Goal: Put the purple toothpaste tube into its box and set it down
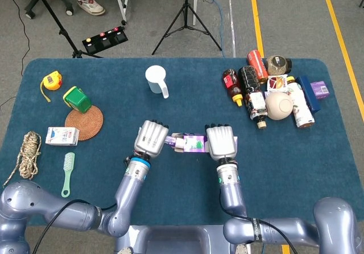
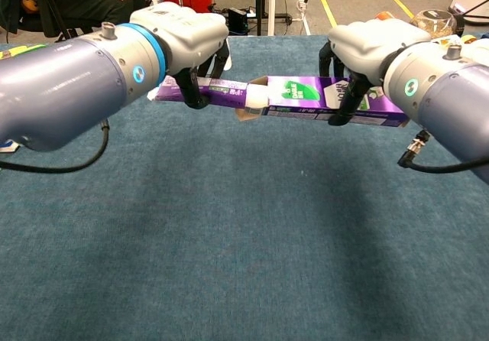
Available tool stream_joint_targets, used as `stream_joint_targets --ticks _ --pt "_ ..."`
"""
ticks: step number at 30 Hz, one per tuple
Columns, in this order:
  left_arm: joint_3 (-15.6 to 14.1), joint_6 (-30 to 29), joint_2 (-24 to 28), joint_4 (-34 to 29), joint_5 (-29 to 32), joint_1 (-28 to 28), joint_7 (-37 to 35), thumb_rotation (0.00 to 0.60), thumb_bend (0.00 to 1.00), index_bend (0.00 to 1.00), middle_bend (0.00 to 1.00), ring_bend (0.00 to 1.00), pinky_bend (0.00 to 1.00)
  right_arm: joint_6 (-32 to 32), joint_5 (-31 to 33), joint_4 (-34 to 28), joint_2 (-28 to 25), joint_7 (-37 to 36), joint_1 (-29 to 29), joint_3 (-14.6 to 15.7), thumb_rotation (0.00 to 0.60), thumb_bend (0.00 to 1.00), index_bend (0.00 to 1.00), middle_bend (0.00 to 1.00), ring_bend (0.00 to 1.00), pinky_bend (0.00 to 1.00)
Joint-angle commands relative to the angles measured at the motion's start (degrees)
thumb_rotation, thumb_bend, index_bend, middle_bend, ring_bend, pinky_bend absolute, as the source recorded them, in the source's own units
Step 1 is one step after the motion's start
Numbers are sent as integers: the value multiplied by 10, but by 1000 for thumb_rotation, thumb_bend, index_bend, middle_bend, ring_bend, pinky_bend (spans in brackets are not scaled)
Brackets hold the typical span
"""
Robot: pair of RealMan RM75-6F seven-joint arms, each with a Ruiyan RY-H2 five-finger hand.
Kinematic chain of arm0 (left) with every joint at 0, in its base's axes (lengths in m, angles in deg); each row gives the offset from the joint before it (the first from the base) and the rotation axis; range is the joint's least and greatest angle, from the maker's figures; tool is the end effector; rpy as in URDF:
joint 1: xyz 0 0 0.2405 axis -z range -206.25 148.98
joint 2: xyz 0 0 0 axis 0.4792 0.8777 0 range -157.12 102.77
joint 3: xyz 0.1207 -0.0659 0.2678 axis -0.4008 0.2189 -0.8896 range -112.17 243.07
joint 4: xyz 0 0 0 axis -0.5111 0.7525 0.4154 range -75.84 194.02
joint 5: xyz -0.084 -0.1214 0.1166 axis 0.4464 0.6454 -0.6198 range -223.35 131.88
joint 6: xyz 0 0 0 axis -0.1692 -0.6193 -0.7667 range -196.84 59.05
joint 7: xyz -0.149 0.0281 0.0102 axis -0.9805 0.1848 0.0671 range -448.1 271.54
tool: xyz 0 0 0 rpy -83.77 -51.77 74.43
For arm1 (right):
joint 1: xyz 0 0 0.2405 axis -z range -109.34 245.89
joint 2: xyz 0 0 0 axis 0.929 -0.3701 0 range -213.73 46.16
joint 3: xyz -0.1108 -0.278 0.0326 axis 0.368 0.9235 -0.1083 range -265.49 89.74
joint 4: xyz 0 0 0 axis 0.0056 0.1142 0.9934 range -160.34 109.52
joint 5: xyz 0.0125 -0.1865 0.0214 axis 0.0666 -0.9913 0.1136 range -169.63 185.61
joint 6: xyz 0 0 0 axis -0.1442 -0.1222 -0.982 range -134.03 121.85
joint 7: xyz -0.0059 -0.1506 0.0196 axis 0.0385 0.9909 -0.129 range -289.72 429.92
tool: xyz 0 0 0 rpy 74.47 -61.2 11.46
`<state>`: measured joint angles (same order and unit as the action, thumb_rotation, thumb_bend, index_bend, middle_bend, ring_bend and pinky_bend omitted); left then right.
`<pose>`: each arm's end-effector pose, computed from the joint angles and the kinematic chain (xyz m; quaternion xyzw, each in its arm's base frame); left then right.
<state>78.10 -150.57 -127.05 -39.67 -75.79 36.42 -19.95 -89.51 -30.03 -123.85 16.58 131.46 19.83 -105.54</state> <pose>-0.0385 0.3753 -0.0301 -0.7720 -0.2295 -0.2626 0.5314 -0.1153 -0.3646 -0.0086 0.6789 -0.3504 0.2945 0.5740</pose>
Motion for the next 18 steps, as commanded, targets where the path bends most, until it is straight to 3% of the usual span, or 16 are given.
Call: stream_joint_targets --ticks 1,18 --pt "6 -29 -29 13 -4 5 21 600 358 585 496 436 696 -3 6 -2 1 3 -1 -5 600 490 611 701 739 780" --pt "16 -69 -106 69 -67 2 39 600 337 585 496 436 700 4 30 -22 -10 -14 -1 -19 600 491 611 702 738 780"
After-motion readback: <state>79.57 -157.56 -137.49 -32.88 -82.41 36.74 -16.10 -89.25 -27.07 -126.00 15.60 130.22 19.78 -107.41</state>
